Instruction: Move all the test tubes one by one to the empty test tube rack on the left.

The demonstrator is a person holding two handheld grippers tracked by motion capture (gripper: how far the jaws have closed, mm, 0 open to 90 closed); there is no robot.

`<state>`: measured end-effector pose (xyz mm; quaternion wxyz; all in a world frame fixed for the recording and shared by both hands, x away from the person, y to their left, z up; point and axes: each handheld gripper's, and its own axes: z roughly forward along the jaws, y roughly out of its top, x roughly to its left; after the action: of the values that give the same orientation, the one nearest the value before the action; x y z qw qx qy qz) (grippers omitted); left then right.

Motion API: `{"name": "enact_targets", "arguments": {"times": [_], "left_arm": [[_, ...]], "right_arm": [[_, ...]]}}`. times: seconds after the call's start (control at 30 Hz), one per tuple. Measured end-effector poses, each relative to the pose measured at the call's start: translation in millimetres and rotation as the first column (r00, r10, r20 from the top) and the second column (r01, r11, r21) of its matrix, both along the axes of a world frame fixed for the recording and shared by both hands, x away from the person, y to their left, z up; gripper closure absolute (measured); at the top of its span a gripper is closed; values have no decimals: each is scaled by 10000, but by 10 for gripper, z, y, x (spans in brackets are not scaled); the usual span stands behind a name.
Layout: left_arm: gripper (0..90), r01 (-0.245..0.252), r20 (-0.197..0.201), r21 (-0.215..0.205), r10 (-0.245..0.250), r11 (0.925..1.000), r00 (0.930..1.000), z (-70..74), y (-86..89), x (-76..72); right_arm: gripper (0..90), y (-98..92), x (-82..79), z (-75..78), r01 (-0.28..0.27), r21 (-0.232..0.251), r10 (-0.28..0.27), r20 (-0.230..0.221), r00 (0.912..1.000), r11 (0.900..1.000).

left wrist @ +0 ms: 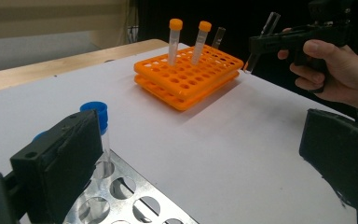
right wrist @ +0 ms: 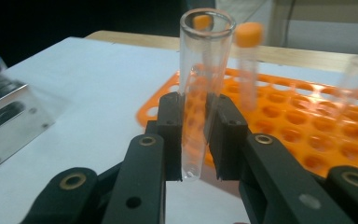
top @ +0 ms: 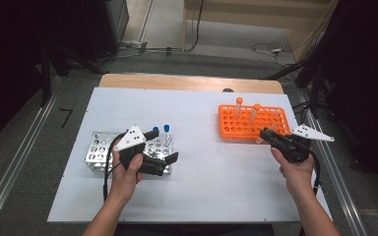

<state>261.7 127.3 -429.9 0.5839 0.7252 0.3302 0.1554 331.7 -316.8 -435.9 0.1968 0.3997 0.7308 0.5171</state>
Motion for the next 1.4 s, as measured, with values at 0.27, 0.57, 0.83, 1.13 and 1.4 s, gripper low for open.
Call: {"name": "enact_targets", "arguments": {"times": [0.27, 0.57, 0.83, 1.13, 1.4], "left_arm": [[0, 263, 85, -24, -263, 9997, 9996, 12, -66, -22], [8, 649, -344, 82, -646, 9979, 9973, 21, -170, -19], [95, 609, -470, 287, -596, 9977, 9971, 56, -308, -35], [317, 1226, -400, 104, -1221, 9924, 9917, 80, -388, -60], [510, 1785, -203, -78, -1786, 9839, 9837, 152, -470, -61]], "right_arm": [[739, 284, -129, 67, -1089, 107, 1089, 0, 9940, 9940], [739, 608, -267, 79, -2305, 1, 2305, 9, 9731, 9731], [739, 876, -390, 89, -3093, -209, 3093, -20, 9510, 9507], [739, 1138, -492, 52, -3792, -499, 3789, -156, 9253, 9240], [739, 1310, -557, 18, -4257, -688, 4243, -338, 9049, 9023]]}}
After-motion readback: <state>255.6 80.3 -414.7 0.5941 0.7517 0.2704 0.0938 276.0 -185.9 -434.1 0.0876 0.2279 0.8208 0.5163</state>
